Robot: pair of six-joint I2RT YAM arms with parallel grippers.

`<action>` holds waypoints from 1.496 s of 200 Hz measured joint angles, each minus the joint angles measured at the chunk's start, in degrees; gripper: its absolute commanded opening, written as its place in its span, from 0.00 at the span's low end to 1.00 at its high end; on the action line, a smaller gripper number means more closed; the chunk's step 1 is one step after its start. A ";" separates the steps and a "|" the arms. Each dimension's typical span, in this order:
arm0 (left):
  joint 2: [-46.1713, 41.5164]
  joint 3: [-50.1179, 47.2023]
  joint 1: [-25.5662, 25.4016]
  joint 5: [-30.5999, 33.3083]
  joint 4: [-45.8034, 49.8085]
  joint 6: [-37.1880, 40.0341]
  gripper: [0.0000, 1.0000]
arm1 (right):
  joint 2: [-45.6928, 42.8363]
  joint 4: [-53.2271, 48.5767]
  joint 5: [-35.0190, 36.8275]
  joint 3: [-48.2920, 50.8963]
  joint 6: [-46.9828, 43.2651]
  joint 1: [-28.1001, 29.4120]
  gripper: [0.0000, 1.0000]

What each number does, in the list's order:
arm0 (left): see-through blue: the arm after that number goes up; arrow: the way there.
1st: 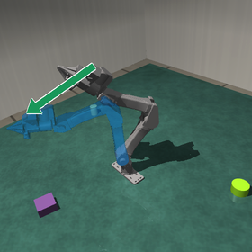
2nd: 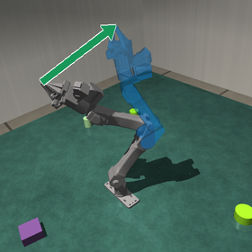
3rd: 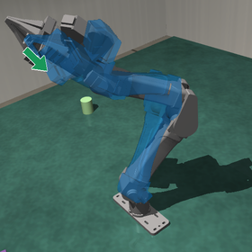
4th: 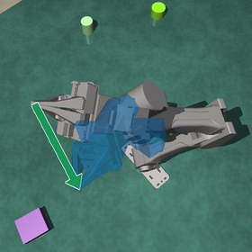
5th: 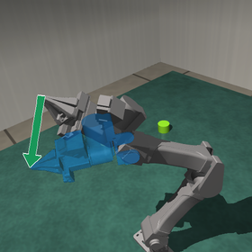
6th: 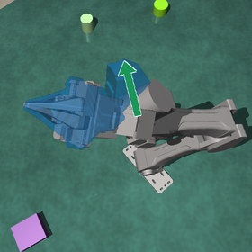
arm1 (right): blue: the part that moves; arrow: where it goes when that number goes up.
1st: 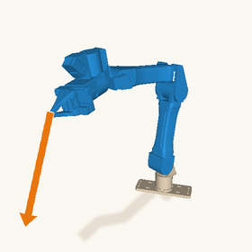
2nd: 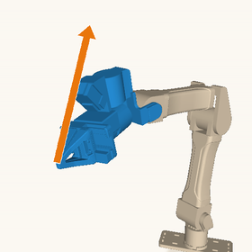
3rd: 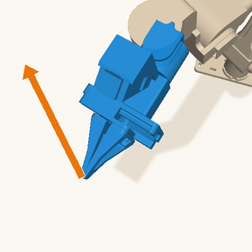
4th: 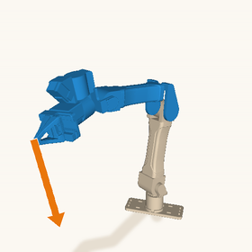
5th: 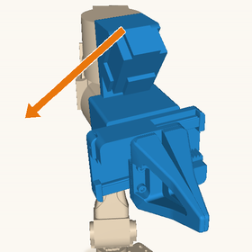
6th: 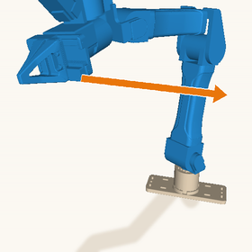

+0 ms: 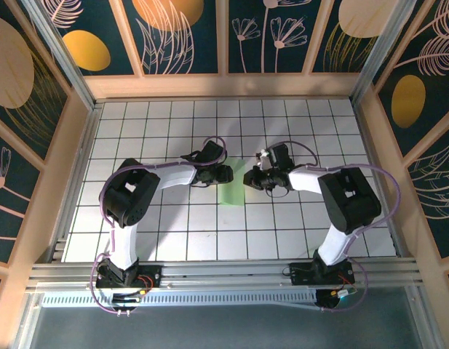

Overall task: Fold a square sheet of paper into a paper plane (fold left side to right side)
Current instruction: Hold the square sheet of paper at the center of the table, then first fold the square sheet of paper in half at the center of the table.

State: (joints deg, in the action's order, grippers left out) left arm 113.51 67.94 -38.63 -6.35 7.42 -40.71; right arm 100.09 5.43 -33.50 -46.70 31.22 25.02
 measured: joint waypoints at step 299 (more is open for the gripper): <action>-15.34 -10.36 1.92 -3.26 -11.80 0.92 0.19 | 4.96 0.57 1.14 -1.57 0.15 1.73 0.00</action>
State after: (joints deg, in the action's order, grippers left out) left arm 98.17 57.58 -36.71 -9.61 -4.38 -39.79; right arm 105.06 6.00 -32.36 -48.27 31.38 26.74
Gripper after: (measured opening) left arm 0.243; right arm 0.054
